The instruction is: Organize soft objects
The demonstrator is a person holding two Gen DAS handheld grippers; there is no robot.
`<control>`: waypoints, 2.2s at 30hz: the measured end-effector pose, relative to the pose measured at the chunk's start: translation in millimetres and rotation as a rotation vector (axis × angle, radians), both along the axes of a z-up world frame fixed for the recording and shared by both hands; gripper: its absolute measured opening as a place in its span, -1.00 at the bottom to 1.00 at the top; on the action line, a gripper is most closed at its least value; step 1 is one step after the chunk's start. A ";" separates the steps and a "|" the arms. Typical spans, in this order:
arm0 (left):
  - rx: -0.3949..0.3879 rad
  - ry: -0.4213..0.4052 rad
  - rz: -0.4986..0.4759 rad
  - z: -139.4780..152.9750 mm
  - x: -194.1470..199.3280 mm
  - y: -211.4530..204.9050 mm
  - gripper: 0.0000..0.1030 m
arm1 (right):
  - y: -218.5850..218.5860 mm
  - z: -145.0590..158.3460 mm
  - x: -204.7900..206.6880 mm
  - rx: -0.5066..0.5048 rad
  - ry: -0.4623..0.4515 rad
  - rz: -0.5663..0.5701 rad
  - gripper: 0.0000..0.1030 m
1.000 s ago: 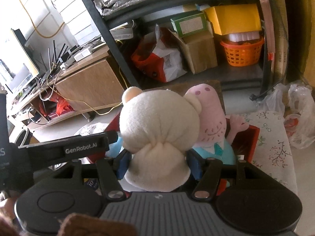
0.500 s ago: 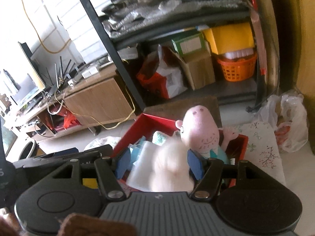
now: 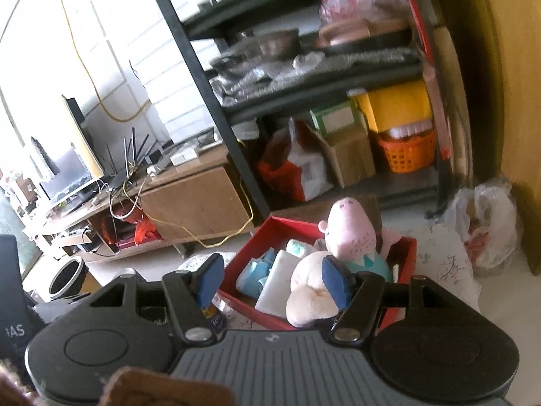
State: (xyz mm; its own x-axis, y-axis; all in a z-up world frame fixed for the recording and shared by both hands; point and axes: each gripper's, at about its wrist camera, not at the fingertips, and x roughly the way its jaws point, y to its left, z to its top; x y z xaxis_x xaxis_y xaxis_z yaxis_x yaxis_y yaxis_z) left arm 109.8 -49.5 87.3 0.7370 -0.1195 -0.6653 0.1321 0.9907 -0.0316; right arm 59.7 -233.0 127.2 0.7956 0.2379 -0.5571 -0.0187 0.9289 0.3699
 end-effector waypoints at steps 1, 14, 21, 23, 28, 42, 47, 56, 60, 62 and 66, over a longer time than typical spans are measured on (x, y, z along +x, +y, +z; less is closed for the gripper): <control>0.008 -0.009 0.002 1.1 -3.3 0.4 0.61 | 0.9 1.1 -3.7 -0.007 -0.006 -0.001 -0.30; 0.044 -0.039 0.052 -5.5 -35.7 11.3 0.65 | 5.3 -7.3 -33.5 -0.029 -0.016 -0.001 -0.30; 0.030 -0.039 0.064 -7.2 -49.7 17.5 0.67 | 10.8 -9.8 -49.6 -0.025 -0.017 0.022 -0.30; 0.030 -0.041 0.069 -7.7 -54.0 17.6 0.67 | 13.6 -10.8 -54.5 -0.031 -0.020 0.028 -0.30; 0.016 -0.053 0.083 -6.7 -59.3 18.1 0.69 | 17.7 -11.4 -63.1 -0.068 -0.047 0.025 -0.30; 0.002 -0.053 0.087 -7.8 -60.4 18.4 0.72 | 20.9 -19.3 -58.1 -0.128 -0.043 -0.007 -0.30; -0.005 -0.052 0.086 -7.7 -60.8 17.4 0.72 | 21.1 -22.1 -56.4 -0.130 -0.039 -0.015 -0.30; -0.014 -0.057 0.093 -6.6 -62.0 16.0 0.72 | 24.0 -23.7 -55.2 -0.127 -0.041 -0.012 -0.29; -0.005 -0.068 0.099 -5.3 -63.0 15.1 0.72 | 24.1 -23.4 -55.3 -0.128 -0.041 -0.012 -0.28; -0.006 -0.067 0.099 -5.3 -63.1 15.2 0.72 | 24.7 -23.0 -55.1 -0.134 -0.045 -0.014 -0.26; -0.010 -0.064 0.103 -4.9 -63.0 15.0 0.71 | 24.6 -23.5 -53.5 -0.125 -0.039 -0.019 -0.26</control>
State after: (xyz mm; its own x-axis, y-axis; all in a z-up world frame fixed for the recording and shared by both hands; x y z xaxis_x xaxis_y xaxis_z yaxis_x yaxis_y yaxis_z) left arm 46.7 -34.5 82.4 0.7863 -0.0474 -0.6160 0.0321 0.9988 -0.0359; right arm 6.2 -208.3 103.7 0.8207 0.1537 -0.5503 -0.0131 0.9679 0.2509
